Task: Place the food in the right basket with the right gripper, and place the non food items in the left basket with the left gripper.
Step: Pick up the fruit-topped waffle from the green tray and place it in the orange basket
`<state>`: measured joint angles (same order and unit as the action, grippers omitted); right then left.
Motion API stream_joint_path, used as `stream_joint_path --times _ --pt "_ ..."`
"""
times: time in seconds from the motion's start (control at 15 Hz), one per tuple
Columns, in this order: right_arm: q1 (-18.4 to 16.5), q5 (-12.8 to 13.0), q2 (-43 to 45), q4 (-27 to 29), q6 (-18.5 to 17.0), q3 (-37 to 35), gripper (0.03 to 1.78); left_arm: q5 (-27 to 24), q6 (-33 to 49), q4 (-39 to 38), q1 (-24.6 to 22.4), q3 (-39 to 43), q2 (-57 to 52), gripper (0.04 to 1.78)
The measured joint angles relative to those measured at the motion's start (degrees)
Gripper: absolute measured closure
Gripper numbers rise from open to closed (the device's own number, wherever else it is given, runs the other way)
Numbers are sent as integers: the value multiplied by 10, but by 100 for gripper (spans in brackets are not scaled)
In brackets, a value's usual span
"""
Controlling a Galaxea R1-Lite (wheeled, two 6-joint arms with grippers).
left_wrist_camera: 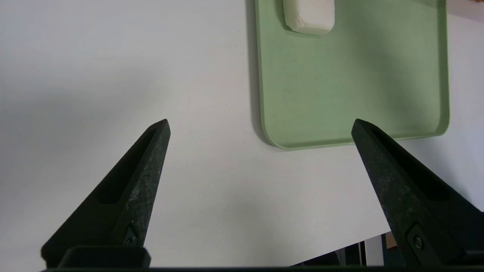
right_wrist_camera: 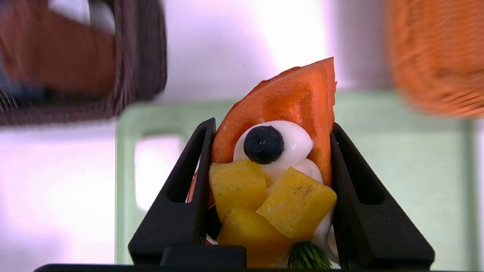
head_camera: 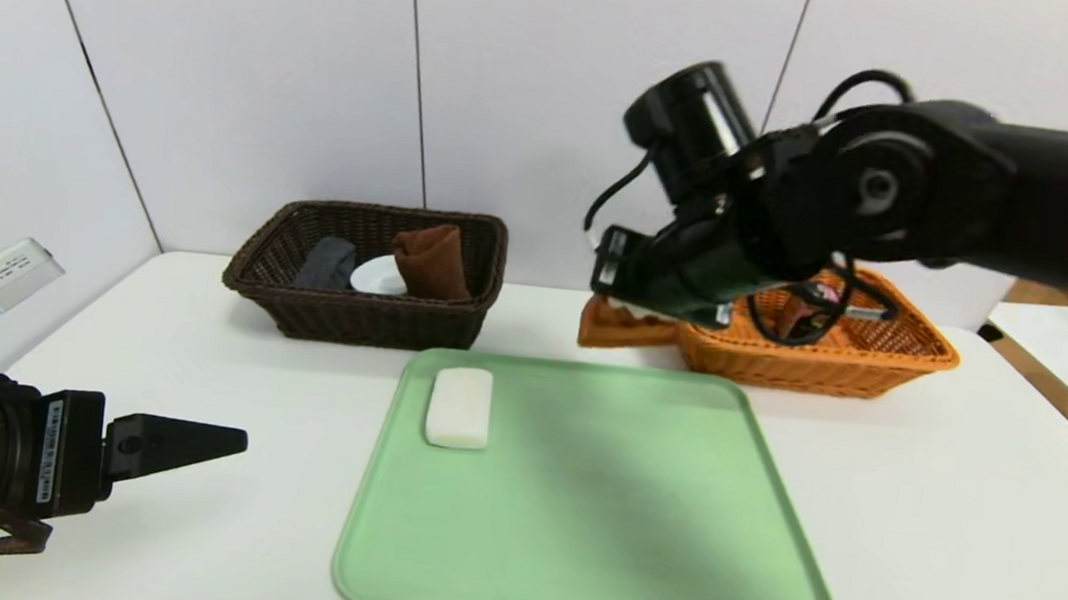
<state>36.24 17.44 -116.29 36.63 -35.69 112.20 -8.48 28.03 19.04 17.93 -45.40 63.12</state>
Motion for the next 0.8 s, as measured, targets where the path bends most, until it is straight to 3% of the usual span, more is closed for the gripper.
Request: stream_joint_path --times 0.2,0.47,0.6,0.8 --pt "-90 -7 37 -7 7 0 94 -1 -1 0 1 5 0 13" --pt "-212 -49 41 -18 6 -1 94 -1 -1 0 1 6 0 13" --pt "-239 -64 21 -41 3 -2 94 -1 -1 1 1 6 -2 13" --pt "-247 -68 -16 -76 3 -2 94 -1 -2 1 1 7 -3 13"
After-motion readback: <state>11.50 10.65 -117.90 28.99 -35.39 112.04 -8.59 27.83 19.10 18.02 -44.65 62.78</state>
